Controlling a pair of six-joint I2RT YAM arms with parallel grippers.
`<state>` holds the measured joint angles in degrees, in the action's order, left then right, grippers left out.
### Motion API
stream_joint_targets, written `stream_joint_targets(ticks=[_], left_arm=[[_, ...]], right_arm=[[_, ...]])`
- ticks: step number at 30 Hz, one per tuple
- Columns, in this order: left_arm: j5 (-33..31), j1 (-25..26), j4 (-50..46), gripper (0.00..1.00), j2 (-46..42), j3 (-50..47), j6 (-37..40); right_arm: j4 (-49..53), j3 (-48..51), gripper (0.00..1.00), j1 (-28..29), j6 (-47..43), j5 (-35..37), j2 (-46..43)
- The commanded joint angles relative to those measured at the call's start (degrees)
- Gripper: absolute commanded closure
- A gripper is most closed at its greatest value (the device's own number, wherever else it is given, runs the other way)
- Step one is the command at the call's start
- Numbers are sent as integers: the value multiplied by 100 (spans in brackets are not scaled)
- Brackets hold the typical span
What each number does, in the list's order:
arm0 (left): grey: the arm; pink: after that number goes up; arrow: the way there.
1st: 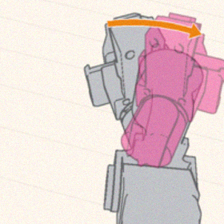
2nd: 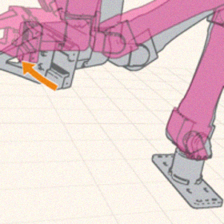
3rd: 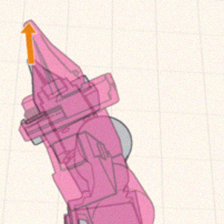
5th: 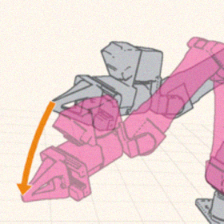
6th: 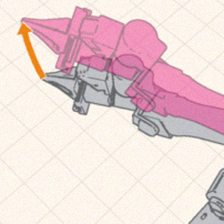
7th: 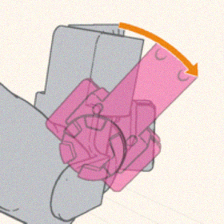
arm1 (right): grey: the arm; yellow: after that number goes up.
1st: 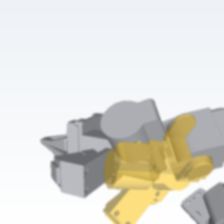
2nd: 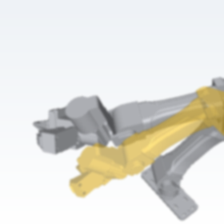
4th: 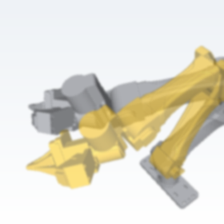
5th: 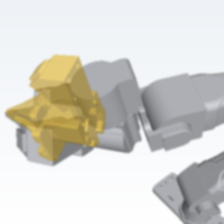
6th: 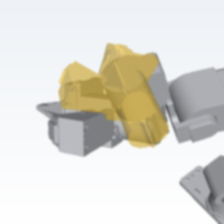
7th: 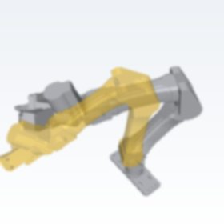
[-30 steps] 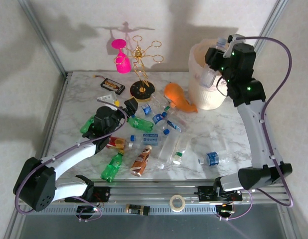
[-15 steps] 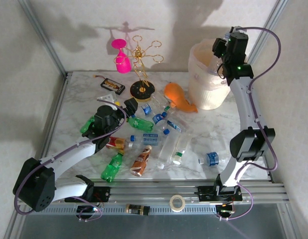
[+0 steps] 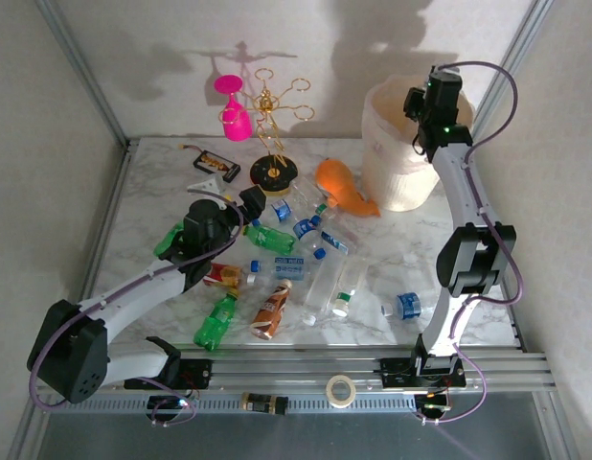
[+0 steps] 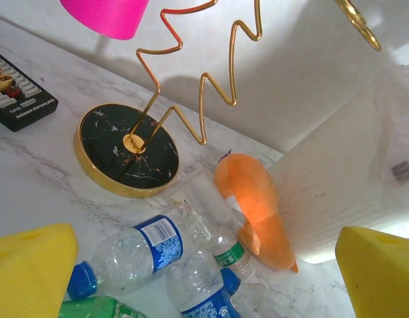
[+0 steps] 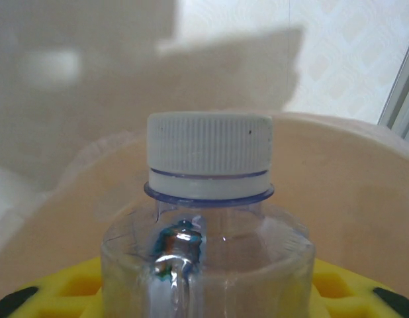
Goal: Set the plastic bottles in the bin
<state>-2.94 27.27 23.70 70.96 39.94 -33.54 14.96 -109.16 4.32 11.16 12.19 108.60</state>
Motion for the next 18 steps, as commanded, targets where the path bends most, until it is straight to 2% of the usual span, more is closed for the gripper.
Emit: stream_joint_targets(ticks=[1, 7, 18], left_arm=[[-58, -46, -47, 0, 107, 211, -164], [-96, -46, -172, 0, 155, 281, -232], [-269, -46, -409, 1, 15, 251, -307]], right_arm=[[-313, 241, 59, -102, -86, 64, 91], [-446, 537, 54, -137, -39, -57, 218], [-446, 457, 23, -139, -52, -153, 140]])
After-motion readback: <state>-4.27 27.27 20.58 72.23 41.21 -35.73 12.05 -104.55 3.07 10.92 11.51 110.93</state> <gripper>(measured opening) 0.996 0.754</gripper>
